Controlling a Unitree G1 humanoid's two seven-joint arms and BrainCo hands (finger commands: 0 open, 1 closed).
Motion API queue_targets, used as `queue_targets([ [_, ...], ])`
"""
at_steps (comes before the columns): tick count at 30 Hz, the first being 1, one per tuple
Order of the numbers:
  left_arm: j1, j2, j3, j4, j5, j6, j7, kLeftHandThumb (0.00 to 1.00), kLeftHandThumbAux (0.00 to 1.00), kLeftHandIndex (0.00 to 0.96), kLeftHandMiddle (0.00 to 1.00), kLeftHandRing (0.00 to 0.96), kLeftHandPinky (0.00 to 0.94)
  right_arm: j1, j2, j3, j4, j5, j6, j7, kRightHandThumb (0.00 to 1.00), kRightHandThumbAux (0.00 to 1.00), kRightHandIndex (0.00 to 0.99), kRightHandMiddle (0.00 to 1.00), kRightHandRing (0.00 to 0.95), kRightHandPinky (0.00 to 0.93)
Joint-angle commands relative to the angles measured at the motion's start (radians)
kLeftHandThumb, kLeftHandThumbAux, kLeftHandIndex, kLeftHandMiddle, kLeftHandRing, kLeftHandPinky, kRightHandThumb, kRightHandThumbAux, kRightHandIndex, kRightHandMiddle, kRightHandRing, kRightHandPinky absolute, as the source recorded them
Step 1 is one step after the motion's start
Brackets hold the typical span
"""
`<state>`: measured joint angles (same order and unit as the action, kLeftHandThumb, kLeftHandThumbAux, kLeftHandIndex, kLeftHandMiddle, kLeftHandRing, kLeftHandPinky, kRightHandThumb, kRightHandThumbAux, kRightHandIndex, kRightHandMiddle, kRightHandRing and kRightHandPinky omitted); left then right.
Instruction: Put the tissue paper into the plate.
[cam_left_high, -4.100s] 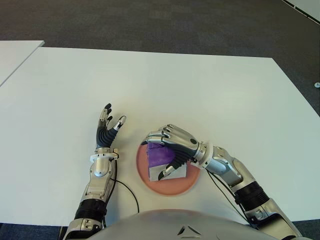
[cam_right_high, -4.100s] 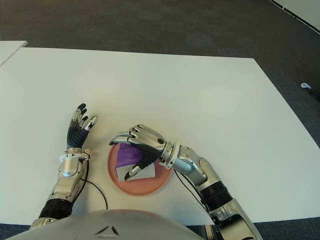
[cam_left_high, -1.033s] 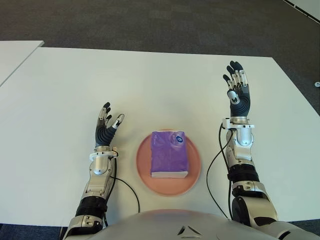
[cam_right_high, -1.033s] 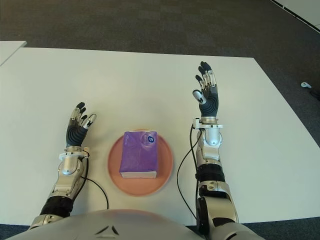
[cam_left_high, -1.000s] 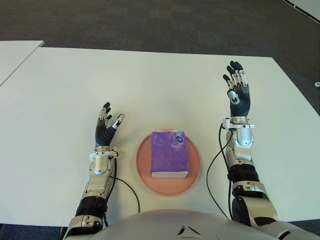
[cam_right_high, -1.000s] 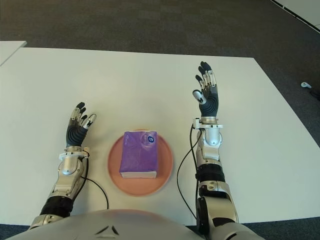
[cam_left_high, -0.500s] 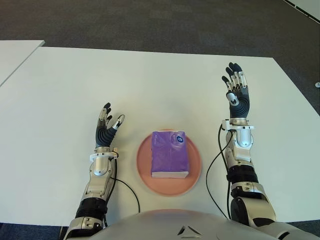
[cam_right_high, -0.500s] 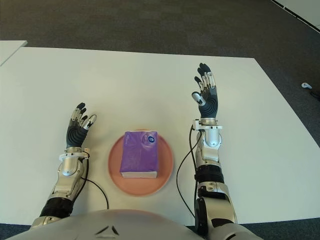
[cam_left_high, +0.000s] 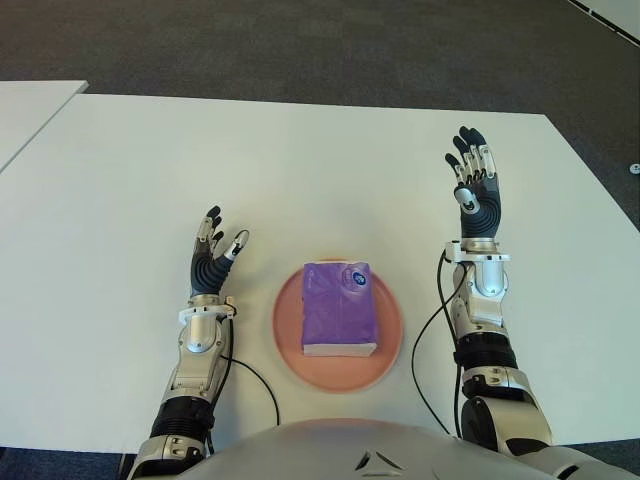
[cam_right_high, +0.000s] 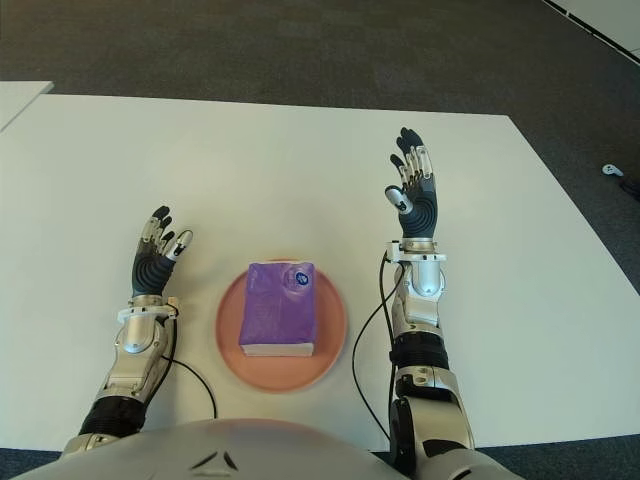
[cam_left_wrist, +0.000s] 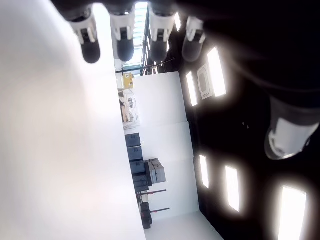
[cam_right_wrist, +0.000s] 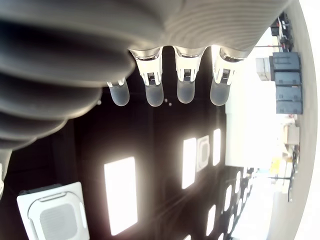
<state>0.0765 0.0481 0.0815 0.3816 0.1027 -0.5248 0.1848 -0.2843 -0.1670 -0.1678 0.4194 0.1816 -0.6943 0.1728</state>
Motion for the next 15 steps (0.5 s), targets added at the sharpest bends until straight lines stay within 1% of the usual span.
queue_targets([
  [1,0.038,-0.007,-0.001,0.030,0.010,0.034,0.009,0.000,0.496,0.000,0.000,0.000,0.000,0.014,0.011,-0.003,-0.007,0.007,0.018,0.004,0.006,0.438,0.000,0.000,0.000,0.000],
  [15,0.034,-0.003,-0.001,0.034,0.002,0.035,-0.005,0.000,0.491,0.000,0.000,0.000,0.000,0.014,0.018,-0.004,-0.013,-0.001,0.022,0.001,0.006,0.438,0.000,0.000,0.000,0.000],
])
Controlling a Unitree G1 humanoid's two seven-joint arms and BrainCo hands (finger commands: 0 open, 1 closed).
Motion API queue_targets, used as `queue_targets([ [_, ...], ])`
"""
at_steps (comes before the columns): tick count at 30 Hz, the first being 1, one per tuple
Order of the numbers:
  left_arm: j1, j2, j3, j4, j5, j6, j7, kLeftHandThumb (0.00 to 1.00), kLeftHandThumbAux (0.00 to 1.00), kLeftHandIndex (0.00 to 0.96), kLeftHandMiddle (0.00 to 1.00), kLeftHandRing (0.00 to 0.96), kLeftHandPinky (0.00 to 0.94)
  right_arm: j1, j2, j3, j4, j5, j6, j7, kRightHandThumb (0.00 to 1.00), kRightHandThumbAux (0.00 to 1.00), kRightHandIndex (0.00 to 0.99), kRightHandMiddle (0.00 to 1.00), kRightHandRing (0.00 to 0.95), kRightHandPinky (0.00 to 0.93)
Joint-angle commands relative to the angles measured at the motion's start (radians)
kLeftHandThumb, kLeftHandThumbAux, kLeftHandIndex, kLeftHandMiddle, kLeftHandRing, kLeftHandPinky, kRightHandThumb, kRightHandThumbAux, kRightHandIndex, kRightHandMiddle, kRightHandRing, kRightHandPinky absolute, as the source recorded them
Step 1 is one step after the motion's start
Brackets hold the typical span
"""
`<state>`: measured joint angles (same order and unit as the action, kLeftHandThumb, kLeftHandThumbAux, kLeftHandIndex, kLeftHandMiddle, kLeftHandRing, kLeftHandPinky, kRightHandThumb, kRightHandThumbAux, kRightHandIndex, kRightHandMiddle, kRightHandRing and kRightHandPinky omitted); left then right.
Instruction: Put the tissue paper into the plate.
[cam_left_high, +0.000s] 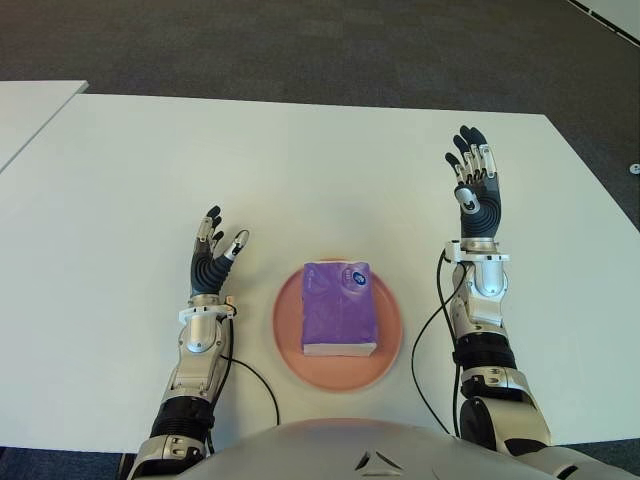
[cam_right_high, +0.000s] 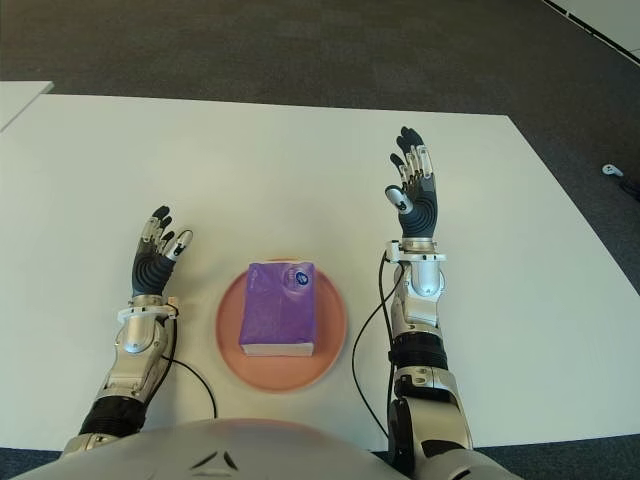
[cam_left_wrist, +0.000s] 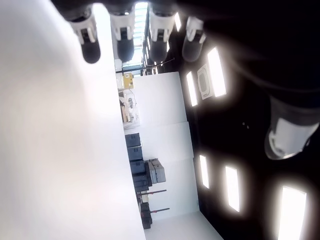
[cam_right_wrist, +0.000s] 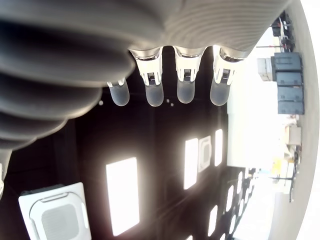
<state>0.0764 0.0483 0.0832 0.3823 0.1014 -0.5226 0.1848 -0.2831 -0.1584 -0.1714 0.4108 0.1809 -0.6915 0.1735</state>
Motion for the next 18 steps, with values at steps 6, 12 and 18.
queue_targets([
  [6,0.035,0.000,-0.005,0.033,0.005,0.030,-0.005,0.000,0.496,0.000,0.000,0.000,0.000,0.305,0.087,0.133,0.224,-0.115,0.167,0.015,0.012,0.532,0.000,0.000,0.000,0.000],
  [12,0.036,0.001,-0.006,0.030,0.006,0.028,-0.005,0.000,0.503,0.000,0.000,0.000,0.000,0.307,0.085,0.143,0.218,-0.105,0.205,0.030,0.001,0.561,0.000,0.000,0.000,0.000],
  [18,0.037,0.002,-0.008,0.027,0.005,0.031,-0.003,0.000,0.505,0.000,0.000,0.000,0.000,0.292,0.088,0.135,0.218,-0.114,0.200,0.011,0.000,0.561,0.000,0.000,0.000,0.000],
])
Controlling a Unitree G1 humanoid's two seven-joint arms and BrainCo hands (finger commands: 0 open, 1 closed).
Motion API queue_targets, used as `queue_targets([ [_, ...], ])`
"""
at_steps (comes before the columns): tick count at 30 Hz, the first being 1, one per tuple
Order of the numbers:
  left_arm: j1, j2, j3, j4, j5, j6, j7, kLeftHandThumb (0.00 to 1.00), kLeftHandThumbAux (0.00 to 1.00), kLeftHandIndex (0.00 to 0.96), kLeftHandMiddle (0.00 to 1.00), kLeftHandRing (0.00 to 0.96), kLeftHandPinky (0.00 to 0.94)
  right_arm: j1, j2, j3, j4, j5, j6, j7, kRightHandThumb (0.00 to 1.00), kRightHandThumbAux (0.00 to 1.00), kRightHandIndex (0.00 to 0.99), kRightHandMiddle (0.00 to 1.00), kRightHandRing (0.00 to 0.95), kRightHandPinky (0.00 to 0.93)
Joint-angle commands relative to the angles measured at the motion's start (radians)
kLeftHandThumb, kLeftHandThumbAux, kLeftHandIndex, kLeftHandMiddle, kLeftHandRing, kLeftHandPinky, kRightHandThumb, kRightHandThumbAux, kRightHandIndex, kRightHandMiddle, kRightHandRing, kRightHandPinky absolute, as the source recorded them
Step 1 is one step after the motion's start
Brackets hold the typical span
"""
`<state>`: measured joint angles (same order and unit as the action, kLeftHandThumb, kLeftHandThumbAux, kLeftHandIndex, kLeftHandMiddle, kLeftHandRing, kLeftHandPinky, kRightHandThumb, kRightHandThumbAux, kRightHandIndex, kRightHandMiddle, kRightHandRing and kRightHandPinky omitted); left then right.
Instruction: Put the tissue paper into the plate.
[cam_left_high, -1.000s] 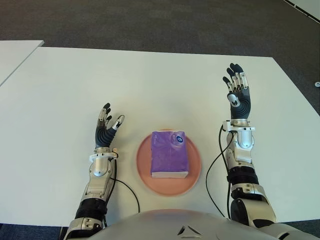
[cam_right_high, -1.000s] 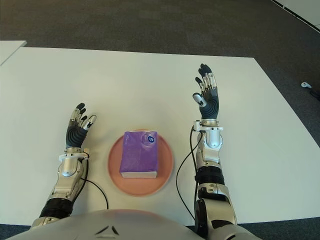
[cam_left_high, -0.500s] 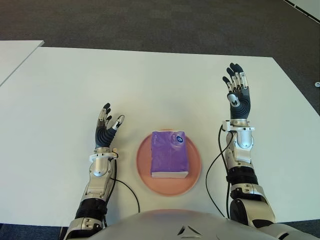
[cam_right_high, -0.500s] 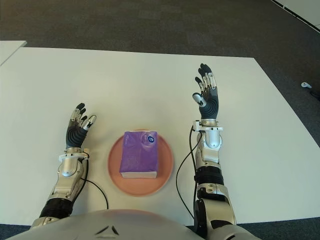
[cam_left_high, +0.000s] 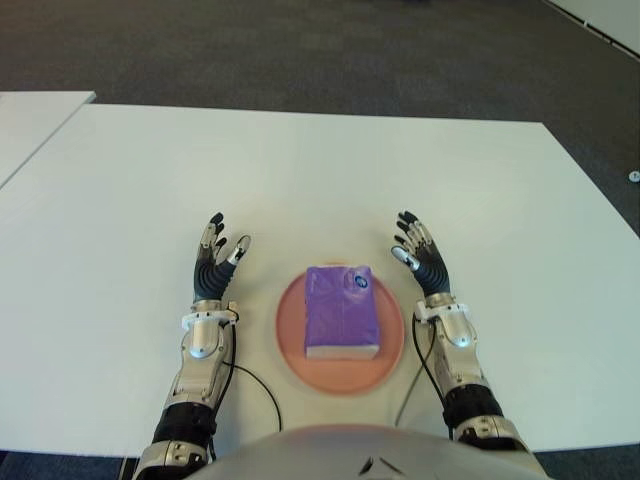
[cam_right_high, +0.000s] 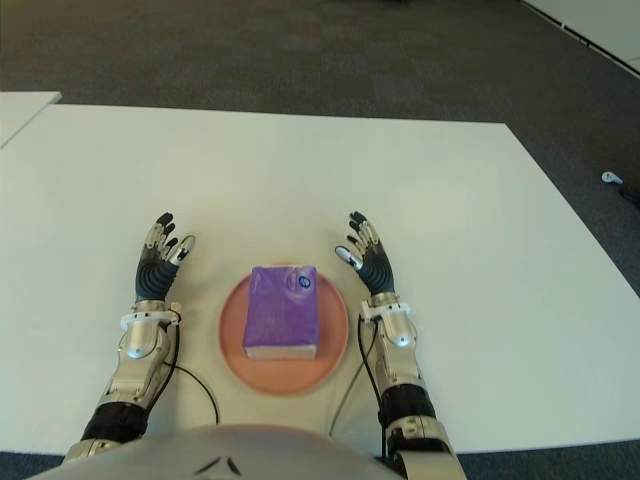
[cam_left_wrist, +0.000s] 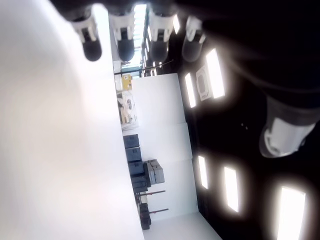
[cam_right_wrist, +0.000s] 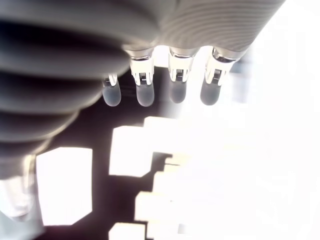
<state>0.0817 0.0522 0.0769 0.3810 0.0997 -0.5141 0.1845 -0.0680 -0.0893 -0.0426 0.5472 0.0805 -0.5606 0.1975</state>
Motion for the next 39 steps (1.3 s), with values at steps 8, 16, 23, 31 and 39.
queue_targets([
  [8,0.028,-0.003,-0.002,0.030,0.007,0.020,0.000,0.000,0.502,0.000,0.000,0.000,0.000,0.037,0.055,-0.017,0.159,-0.025,-0.041,-0.085,0.000,0.576,0.000,0.000,0.000,0.000],
  [16,0.028,0.000,-0.003,0.028,0.016,0.015,0.005,0.000,0.498,0.000,0.000,0.000,0.000,0.014,0.060,-0.026,0.220,-0.023,-0.090,-0.104,0.000,0.578,0.000,0.000,0.000,0.000],
  [23,0.029,0.000,-0.003,0.025,0.016,0.014,0.004,0.000,0.502,0.000,0.000,0.000,0.000,0.002,0.056,-0.029,0.251,-0.028,-0.118,-0.108,0.000,0.567,0.000,0.000,0.000,0.000],
  [31,0.029,0.000,0.000,0.021,0.007,0.018,-0.003,0.000,0.510,0.000,0.000,0.000,0.000,0.025,0.049,-0.027,0.221,-0.032,-0.122,-0.110,0.000,0.558,0.000,0.000,0.000,0.000],
  [39,0.027,0.000,0.002,0.017,0.004,0.031,-0.003,0.000,0.512,0.000,0.000,0.000,0.000,0.038,0.053,-0.029,0.200,-0.013,-0.112,-0.090,0.000,0.571,0.000,0.000,0.000,0.000],
])
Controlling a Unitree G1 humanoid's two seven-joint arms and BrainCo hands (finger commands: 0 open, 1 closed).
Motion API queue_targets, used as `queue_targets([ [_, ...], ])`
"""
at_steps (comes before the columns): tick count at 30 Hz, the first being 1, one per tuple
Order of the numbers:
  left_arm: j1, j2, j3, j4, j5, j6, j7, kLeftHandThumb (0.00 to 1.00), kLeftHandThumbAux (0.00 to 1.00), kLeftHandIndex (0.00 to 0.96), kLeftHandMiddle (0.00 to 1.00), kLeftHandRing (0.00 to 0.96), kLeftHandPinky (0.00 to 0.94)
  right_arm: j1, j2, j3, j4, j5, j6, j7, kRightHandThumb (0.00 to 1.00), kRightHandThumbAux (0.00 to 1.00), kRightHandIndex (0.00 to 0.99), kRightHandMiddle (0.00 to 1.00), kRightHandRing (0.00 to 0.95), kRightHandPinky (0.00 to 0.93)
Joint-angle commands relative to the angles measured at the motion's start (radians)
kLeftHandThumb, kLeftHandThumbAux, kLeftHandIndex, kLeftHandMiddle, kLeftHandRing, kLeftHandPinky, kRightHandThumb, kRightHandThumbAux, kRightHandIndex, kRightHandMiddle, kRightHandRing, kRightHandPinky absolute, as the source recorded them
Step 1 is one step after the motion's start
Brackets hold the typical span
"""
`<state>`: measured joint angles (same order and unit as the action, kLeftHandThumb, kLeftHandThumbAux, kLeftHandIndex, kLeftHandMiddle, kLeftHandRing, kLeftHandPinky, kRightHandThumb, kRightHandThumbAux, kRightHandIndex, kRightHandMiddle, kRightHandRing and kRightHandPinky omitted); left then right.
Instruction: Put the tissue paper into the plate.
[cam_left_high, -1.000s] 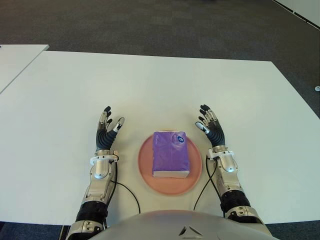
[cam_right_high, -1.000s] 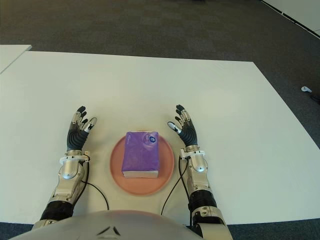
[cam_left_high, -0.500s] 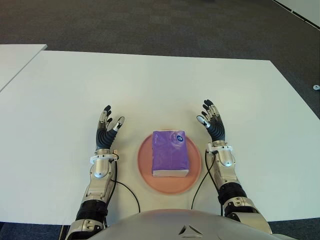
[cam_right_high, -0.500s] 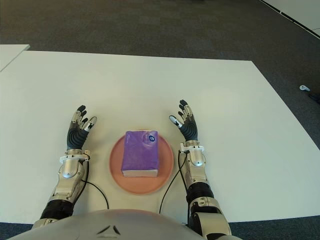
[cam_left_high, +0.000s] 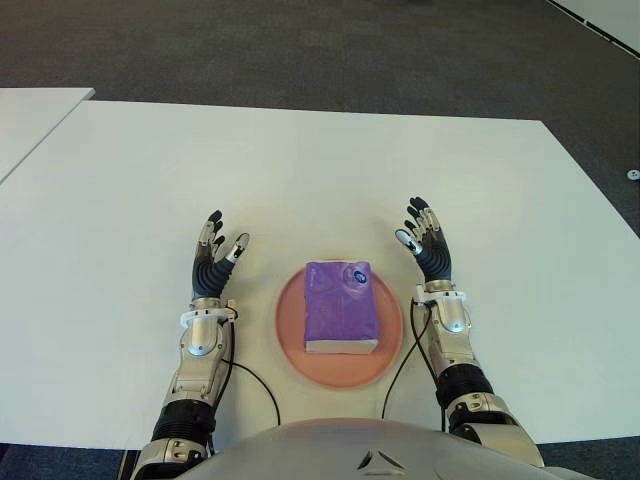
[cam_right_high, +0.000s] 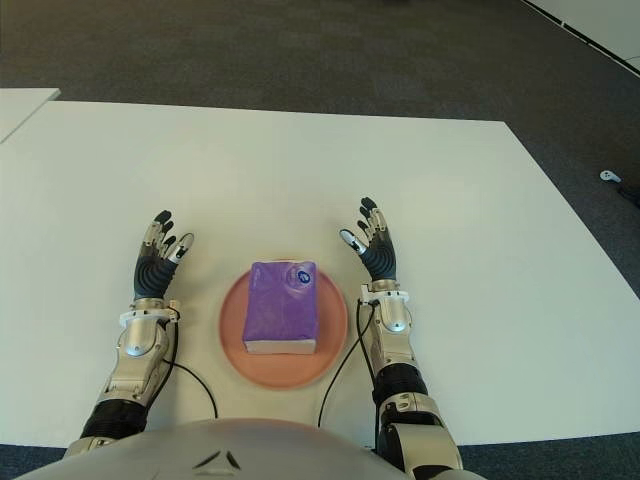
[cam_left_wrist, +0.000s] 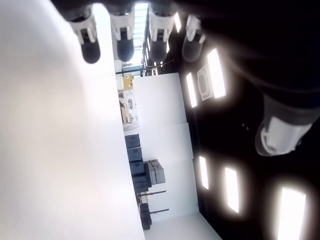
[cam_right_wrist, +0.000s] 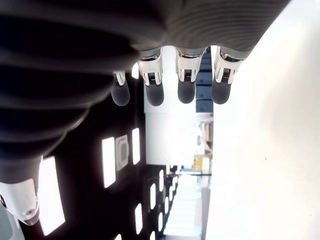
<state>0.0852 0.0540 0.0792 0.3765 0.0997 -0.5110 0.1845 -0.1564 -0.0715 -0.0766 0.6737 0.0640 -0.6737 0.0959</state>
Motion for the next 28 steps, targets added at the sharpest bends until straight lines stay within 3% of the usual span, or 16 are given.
queue_targets([
  [1,0.023,-0.002,0.000,0.022,0.004,0.028,-0.002,0.000,0.510,0.000,0.000,0.000,0.000,0.128,0.036,0.004,0.072,0.005,0.002,0.013,0.000,0.573,0.000,0.000,0.000,0.000],
  [21,0.024,0.001,-0.002,0.011,0.010,0.035,0.000,0.000,0.498,0.000,0.000,0.000,0.000,0.192,0.046,-0.009,-0.005,0.030,0.036,0.039,0.000,0.585,0.000,0.000,0.000,0.000],
  [28,0.021,0.003,-0.003,0.013,0.012,0.037,0.000,0.000,0.496,0.000,0.000,0.000,0.000,0.226,0.048,-0.010,-0.073,0.029,0.132,0.026,0.000,0.612,0.000,0.000,0.000,0.000],
])
